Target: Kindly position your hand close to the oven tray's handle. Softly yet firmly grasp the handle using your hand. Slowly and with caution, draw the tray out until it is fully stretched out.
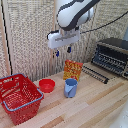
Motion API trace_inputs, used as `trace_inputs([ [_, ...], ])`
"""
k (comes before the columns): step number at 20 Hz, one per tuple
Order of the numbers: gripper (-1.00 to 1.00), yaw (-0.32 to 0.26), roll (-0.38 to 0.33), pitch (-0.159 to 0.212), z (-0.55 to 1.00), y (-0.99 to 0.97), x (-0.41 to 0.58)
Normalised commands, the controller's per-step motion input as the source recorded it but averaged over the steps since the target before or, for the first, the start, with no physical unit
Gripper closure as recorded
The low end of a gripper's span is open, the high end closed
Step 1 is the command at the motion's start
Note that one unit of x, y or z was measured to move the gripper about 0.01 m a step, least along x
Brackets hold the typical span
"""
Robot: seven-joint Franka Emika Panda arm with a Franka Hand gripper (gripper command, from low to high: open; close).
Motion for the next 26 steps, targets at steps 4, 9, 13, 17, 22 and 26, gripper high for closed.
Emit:
trace_inputs([
  [4, -1.00, 0.141, -0.325, 0.000, 0.15, -0.04, 0.000],
  [9, -1.00, 0.127, -0.336, -0.005, 0.08, -0.06, 0.015],
  [13, -1.00, 0.115, -0.274, -0.046, 0.00, -0.18, 0.228],
  [17, -1.00, 0.128, -0.275, -0.066, 0.00, -0.12, 0.334],
  [22, -1.00, 0.122, -0.273, -0.079, 0.00, -0.21, 0.206],
  [26, -1.00, 0.060, -0.302, 0.007, 0.00, -0.32, 0.042],
])
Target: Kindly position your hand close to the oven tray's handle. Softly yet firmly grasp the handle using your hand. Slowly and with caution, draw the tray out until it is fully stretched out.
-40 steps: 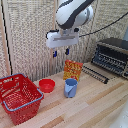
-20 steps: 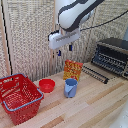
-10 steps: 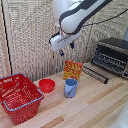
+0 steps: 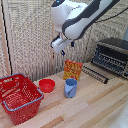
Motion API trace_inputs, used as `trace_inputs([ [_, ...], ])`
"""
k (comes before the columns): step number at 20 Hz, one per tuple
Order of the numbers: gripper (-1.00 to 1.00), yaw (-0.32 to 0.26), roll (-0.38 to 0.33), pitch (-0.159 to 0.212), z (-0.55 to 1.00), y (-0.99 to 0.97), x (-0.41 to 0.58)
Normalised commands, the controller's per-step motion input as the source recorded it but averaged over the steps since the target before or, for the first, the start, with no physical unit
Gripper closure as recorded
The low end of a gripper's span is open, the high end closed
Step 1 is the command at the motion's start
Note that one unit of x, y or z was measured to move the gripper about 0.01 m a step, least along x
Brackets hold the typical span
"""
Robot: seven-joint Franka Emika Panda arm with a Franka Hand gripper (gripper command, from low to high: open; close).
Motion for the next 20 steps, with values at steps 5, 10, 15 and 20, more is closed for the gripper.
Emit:
trace_inputs([
  [5, -1.00, 0.022, -0.258, 0.029, 0.00, -0.49, -0.019],
  [10, -1.00, 0.024, -0.234, 0.009, -0.03, -0.58, -0.071],
  [15, -1.00, 0.034, -0.199, -0.005, -0.08, -0.65, -0.127],
  [20, -1.00, 0.040, -0.184, -0.006, -0.11, -0.68, -0.060],
])
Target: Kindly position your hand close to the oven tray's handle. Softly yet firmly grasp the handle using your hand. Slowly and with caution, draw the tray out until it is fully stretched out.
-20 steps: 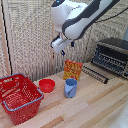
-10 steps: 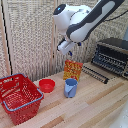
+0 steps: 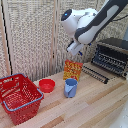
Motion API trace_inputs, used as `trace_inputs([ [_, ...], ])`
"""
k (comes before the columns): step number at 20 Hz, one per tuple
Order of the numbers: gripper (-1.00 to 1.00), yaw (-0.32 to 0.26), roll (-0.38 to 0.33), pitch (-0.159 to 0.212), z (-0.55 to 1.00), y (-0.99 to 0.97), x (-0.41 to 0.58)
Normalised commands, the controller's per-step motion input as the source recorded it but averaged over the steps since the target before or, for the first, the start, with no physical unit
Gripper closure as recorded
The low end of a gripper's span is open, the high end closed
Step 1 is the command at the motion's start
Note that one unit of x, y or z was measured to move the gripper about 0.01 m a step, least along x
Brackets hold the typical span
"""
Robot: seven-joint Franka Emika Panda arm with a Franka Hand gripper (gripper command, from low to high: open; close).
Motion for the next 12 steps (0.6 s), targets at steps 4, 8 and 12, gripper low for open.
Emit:
trace_inputs([
  [4, -1.00, 0.052, -0.205, -0.001, -0.14, -0.58, 0.000],
  [8, -1.00, 0.071, -0.182, 0.000, -0.17, -0.57, 0.016],
  [12, -1.00, 0.075, -0.171, 0.000, -0.23, -0.57, 0.047],
])
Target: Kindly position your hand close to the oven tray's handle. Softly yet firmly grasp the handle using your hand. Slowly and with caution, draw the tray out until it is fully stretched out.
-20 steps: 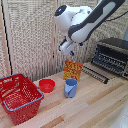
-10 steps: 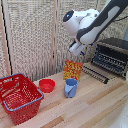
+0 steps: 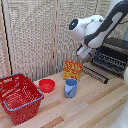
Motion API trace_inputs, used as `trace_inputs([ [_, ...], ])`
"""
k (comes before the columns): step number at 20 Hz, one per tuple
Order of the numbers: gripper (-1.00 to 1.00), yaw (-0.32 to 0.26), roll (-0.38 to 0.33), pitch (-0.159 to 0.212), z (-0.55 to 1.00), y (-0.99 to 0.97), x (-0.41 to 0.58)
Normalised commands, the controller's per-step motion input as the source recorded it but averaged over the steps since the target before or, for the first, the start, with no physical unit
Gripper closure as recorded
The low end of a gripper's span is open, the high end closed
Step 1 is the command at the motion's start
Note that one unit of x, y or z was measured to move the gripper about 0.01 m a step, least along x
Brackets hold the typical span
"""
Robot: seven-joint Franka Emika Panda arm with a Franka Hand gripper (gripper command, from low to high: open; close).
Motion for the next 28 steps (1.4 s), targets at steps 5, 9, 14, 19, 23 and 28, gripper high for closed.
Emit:
trace_inputs([
  [5, -1.00, 0.056, -0.138, 0.000, -0.15, -0.64, 0.013],
  [9, -1.00, 0.038, -0.126, 0.000, -0.14, -0.71, 0.017],
  [14, -1.00, 0.051, -0.093, 0.001, -0.21, -0.62, 0.045],
  [19, -1.00, 0.056, -0.054, 0.012, -0.41, -0.57, 0.000],
  [23, -1.00, 0.013, -0.047, 0.007, -0.34, -0.23, 0.000],
  [28, -1.00, 0.000, -0.053, 0.000, -0.19, -0.20, 0.000],
])
